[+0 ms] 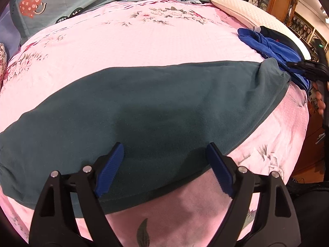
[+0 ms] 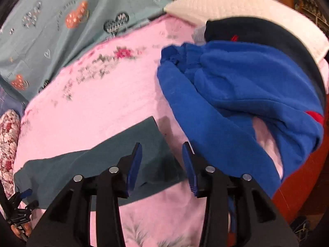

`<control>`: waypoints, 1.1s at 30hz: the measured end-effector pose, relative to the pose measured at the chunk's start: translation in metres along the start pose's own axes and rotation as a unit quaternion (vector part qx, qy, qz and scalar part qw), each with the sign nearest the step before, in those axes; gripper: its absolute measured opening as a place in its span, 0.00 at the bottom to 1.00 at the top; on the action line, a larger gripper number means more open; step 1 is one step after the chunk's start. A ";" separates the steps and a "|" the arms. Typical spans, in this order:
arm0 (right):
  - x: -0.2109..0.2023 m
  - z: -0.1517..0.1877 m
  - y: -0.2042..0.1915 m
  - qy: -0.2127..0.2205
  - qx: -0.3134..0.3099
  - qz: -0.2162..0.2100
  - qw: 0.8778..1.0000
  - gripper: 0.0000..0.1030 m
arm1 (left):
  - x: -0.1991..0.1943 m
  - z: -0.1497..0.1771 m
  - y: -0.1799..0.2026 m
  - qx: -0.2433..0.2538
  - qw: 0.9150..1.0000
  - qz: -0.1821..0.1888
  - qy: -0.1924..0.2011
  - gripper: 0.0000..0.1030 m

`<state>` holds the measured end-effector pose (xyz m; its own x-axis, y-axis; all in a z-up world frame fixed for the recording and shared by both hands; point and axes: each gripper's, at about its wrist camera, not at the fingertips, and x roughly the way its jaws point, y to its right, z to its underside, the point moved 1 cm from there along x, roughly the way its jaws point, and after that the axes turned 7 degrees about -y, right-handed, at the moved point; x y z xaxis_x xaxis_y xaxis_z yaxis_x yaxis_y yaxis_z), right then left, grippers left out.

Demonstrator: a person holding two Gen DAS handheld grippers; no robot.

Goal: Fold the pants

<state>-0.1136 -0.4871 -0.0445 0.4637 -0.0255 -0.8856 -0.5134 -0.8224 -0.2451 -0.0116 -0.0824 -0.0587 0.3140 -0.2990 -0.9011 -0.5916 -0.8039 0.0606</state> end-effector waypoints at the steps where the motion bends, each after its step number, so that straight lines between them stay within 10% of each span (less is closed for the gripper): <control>1: 0.008 -0.004 0.003 -0.020 0.004 -0.009 1.000 0.40 | 0.000 0.000 0.000 0.000 1.000 0.000 0.000 0.82; 2: 0.012 -0.005 0.004 -0.038 0.005 -0.014 0.999 0.38 | 0.000 0.000 0.000 -0.001 1.000 -0.001 -0.001 0.82; 4: 0.014 -0.005 0.000 -0.068 -0.011 -0.019 0.997 0.03 | 0.000 -0.001 -0.001 -0.002 1.000 -0.001 -0.001 0.82; 8: -0.005 -0.014 -0.010 -0.057 -0.038 -0.030 0.997 0.01 | 0.002 -0.004 -0.001 -0.005 1.000 -0.004 -0.003 0.82; 14: -0.086 -0.027 -0.015 0.093 -0.109 -0.124 0.982 0.01 | 0.003 -0.006 -0.001 -0.009 1.000 -0.005 -0.004 0.83; 21: -0.006 0.032 0.041 -0.015 -0.093 -0.065 0.993 0.01 | 0.001 -0.001 -0.003 -0.003 1.000 -0.010 -0.005 0.83; 29: -0.009 0.025 0.033 -0.003 -0.094 -0.054 0.994 0.01 | -0.002 0.006 -0.005 -0.004 1.000 -0.014 -0.012 0.84; 33: -0.052 -0.001 0.005 0.061 -0.114 -0.129 0.983 0.01 | -0.003 0.008 -0.007 -0.008 1.000 -0.015 -0.012 0.84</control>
<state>-0.1394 -0.4903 0.0004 0.6478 0.1446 -0.7479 -0.1978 -0.9162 -0.3484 -0.0145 -0.0722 -0.0599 0.3134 -0.2626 -0.9126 -0.5709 -0.8201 0.0399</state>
